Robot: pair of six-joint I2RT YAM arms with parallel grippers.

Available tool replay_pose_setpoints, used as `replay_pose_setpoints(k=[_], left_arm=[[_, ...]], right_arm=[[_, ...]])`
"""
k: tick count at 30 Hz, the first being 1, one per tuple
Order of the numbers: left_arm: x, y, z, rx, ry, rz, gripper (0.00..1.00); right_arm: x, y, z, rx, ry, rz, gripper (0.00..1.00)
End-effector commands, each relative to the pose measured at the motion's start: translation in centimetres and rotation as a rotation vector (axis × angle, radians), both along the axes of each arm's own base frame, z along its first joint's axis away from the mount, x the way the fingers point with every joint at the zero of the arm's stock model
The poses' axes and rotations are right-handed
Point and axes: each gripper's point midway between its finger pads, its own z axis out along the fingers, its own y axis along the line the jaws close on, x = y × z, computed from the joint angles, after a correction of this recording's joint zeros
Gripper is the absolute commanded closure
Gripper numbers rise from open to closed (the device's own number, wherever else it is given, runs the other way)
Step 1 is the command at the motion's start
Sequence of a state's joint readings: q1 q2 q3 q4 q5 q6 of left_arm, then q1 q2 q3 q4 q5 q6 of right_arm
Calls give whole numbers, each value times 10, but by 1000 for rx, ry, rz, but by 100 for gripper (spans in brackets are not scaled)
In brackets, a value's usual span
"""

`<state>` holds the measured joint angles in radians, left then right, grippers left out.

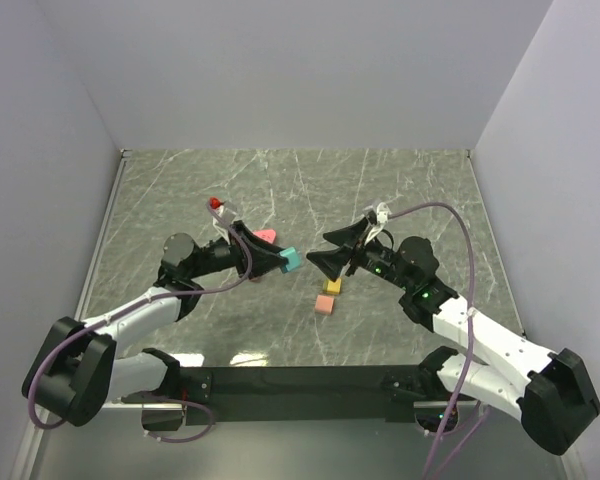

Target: Insert the plug

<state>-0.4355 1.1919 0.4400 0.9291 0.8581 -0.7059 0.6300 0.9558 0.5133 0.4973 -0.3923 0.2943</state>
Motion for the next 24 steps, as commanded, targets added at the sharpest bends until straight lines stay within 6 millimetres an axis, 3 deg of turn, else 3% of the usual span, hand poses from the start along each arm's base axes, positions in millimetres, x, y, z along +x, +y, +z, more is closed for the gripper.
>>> replay_pose_setpoints(k=[1,5,16,24], left_arm=[[-23,0,25,-49,-118,-85,100],[-26,-5,25,-38,-133,-98,100],[-29,-11,25,-29,-160,-102,100],[-29,-11,24,-32,-157,-106,100]], right_arm=[[-24,12,22,96,-29,185,19],[-40,23,18,107,17,316,26],[-65,34,19,143,48,519,31],[-64,42,8,117,96,557,37]])
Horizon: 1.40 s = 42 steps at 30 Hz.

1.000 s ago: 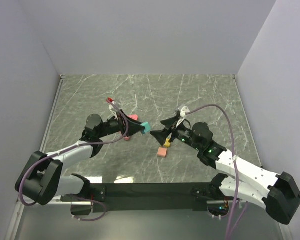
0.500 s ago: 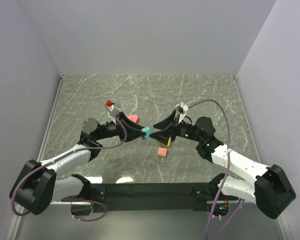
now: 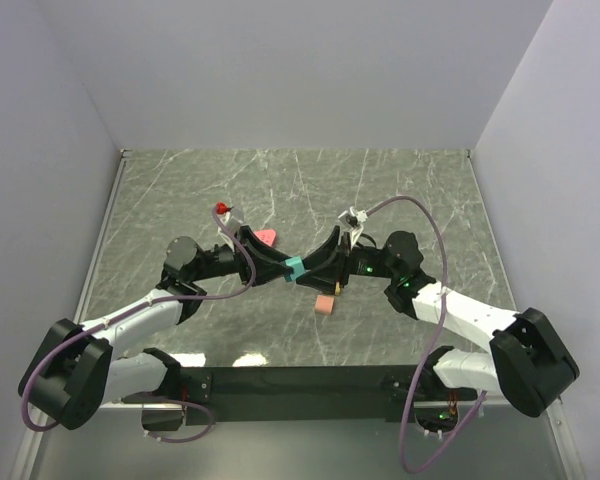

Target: Insert the plug

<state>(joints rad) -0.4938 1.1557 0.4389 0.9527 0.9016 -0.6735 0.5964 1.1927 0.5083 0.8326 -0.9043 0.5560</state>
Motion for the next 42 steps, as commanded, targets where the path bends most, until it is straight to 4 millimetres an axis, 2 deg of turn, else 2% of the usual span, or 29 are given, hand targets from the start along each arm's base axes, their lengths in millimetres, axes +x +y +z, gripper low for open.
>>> replay_pose_setpoints(k=[1,12,14,15,18,20,21,23,24,26,27,31,37,38,39,41,42], left_arm=[[-3,-1,13,-27,-73,-12,100],[-5,-7,6,-9,-61,-43,99],[-4,-7,4,-3,-61,-44,100],[-5,-8,3,-1,-60,-48,99],[-3,-9,-1,10,-49,-52,100],[2,-10,-3,22,-47,-36,95],[4,-10,-7,36,-29,-26,83],[7,-10,-7,42,-39,-10,67],[8,-10,-7,45,-38,-5,52],[11,-9,-8,50,-42,14,41],[13,-8,-8,53,-42,25,32],[18,-2,-7,56,-47,63,20],[28,16,-4,51,-70,142,18],[30,21,-8,60,-59,163,18],[36,28,-3,52,-78,220,18],[47,39,-12,80,-62,309,18],[67,52,-13,92,-43,456,19]], right_arm=[[-8,5,16,26,-55,63,38],[-14,1,23,65,-108,63,55],[-17,0,27,76,-122,70,64],[-19,1,27,78,-123,75,77],[-22,-1,31,95,-139,72,100],[-22,-2,33,96,-141,58,100],[-21,-3,32,94,-149,51,100],[-15,-3,31,78,-129,13,100],[-12,-3,30,69,-140,-2,100],[-7,-4,27,51,-129,-31,100],[-7,-5,27,51,-134,-38,100],[-3,-12,24,37,-140,-89,100],[22,-24,11,-47,-123,-239,100],[27,-28,3,-86,-115,-269,100],[35,-33,2,-102,-111,-330,100],[44,-43,-2,-142,-106,-401,100],[52,-48,-3,-156,-100,-458,100]])
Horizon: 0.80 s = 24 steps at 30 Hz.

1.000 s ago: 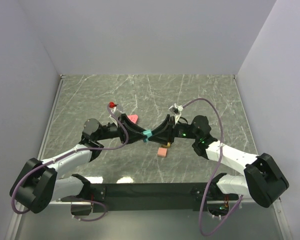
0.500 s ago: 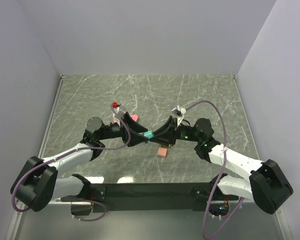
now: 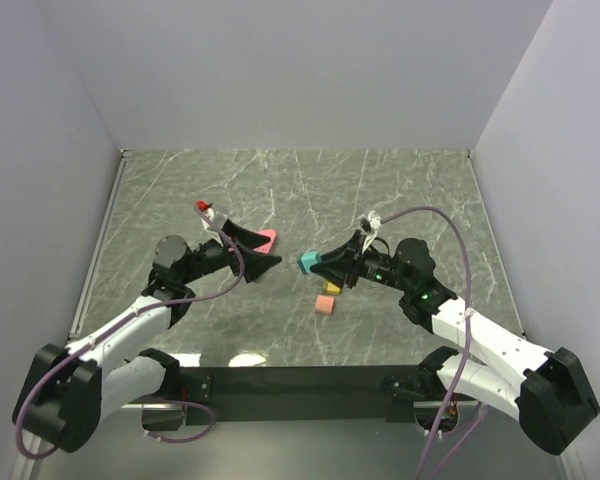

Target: Insert the plug

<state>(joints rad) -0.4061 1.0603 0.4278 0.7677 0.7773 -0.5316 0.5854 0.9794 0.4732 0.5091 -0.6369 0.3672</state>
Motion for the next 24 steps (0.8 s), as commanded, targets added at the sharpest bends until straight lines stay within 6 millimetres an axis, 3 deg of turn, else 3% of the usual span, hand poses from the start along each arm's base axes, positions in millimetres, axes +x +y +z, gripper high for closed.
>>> replay_pose_setpoints(k=[1,2,3,4,5,9,15,20,24], left_arm=[[43,32,-10,58,1,319,19],[60,45,-11,72,25,434,19],[72,58,-32,132,104,533,19],[92,83,-41,160,136,714,20],[99,92,-45,179,161,774,20],[117,104,-78,243,258,884,20],[136,124,-97,273,309,1024,20],[147,139,-111,257,361,1050,20],[151,136,-130,212,415,976,20]], right_arm=[[29,-19,11,-50,-42,-191,100],[32,-22,8,-62,-27,-213,100],[34,-22,8,-64,-19,-225,100],[37,-23,6,-66,-11,-236,100],[38,-22,6,-67,-7,-239,100],[42,-19,0,-78,9,-234,100],[41,-18,-1,-75,2,-227,100],[40,-16,-1,-71,1,-210,100],[38,-14,-2,-68,3,-195,100]])
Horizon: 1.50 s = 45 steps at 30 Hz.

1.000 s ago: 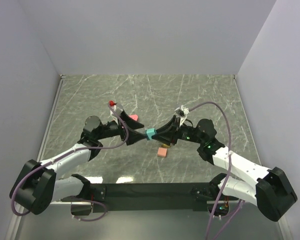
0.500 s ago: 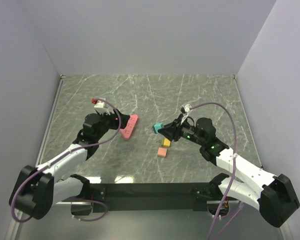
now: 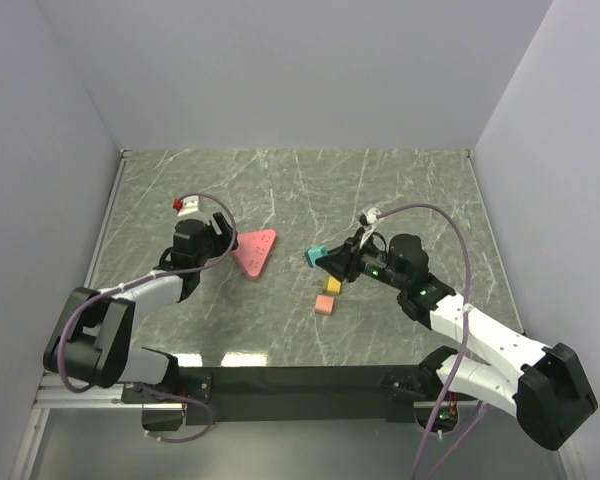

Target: Insert the plug

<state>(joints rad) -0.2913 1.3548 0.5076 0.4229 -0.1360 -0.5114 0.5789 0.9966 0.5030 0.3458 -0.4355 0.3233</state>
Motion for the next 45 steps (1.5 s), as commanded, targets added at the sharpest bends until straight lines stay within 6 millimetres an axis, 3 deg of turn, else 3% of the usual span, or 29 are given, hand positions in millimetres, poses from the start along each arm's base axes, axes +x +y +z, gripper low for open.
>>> replay_pose_setpoints(k=[1,7,12,22,30,33,34,38,42,44,45], left_arm=[[14,-9,12,-111,-60,-49,20],[18,-26,6,-231,-65,-170,22],[20,-24,-13,-264,-2,-168,23],[19,-32,-22,-289,30,-201,28],[12,-35,-35,-307,76,-211,46],[8,-36,-33,-319,69,-214,63],[7,-37,-30,-327,65,-222,75],[-4,-41,-30,-378,62,-222,99],[-15,-46,-28,-414,36,-196,100],[-18,-52,-17,-436,-13,-172,100],[-25,-53,-22,-436,-4,-157,100]], right_arm=[[6,4,27,44,-81,13,100],[4,5,28,47,-86,21,100],[1,4,30,51,-96,30,100],[4,7,27,45,-84,33,100],[3,5,29,46,-95,23,100],[5,5,29,49,-90,18,100],[6,4,28,49,-86,13,100],[15,5,34,51,-78,-25,100],[29,1,37,38,-55,-118,100],[35,1,33,29,-28,-161,100],[40,-1,34,35,-9,-198,100]])
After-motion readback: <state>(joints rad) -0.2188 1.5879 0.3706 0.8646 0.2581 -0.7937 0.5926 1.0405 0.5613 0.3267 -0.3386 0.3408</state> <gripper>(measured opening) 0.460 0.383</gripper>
